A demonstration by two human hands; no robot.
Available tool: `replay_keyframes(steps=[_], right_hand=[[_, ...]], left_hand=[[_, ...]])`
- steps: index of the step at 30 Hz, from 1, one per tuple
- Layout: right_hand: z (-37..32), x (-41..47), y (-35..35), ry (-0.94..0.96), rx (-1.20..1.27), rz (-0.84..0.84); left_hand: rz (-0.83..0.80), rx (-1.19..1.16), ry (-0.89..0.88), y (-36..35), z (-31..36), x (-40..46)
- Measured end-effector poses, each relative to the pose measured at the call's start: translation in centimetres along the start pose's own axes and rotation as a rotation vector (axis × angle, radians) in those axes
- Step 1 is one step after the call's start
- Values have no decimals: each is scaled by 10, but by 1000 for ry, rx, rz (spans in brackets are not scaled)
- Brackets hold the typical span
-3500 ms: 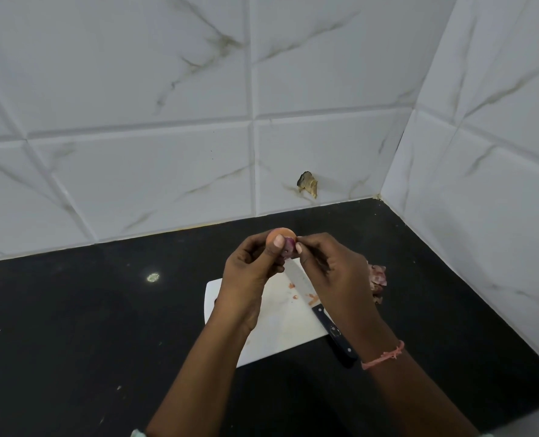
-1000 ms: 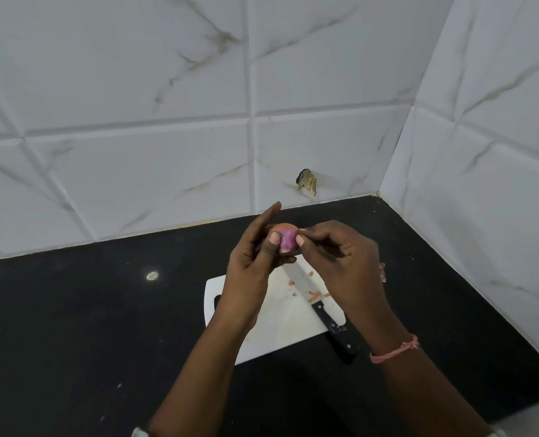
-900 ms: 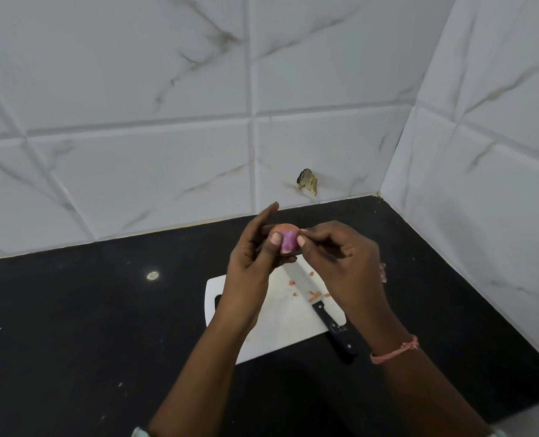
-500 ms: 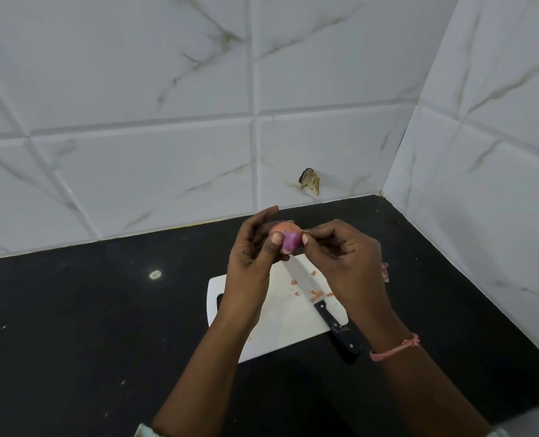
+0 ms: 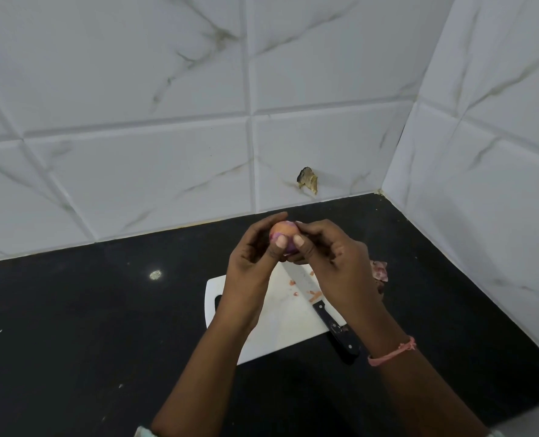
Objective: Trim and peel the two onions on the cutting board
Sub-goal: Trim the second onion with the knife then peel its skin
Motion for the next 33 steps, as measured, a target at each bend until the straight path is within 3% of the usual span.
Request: replay_keyframes(steps=[8, 26, 33], right_hand=[[0, 3, 7, -5, -20, -54], [5, -1, 0, 46, -148, 15], [0, -1, 1, -26, -40, 54]], left_hand=[[8, -26, 12, 2, 0, -1], [5, -6, 16, 3, 2, -1], [-1, -240, 59, -1, 4, -1]])
Point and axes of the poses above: each hand's wrist, its own x-axis towards the middle knuckle, its own y-axis out of the back of the hand, z = x × y, the point moved 1 cm from there along x, towards the middle knuckle, and after that the axes turned 14 degrees about -z, right-handed, at the moved point
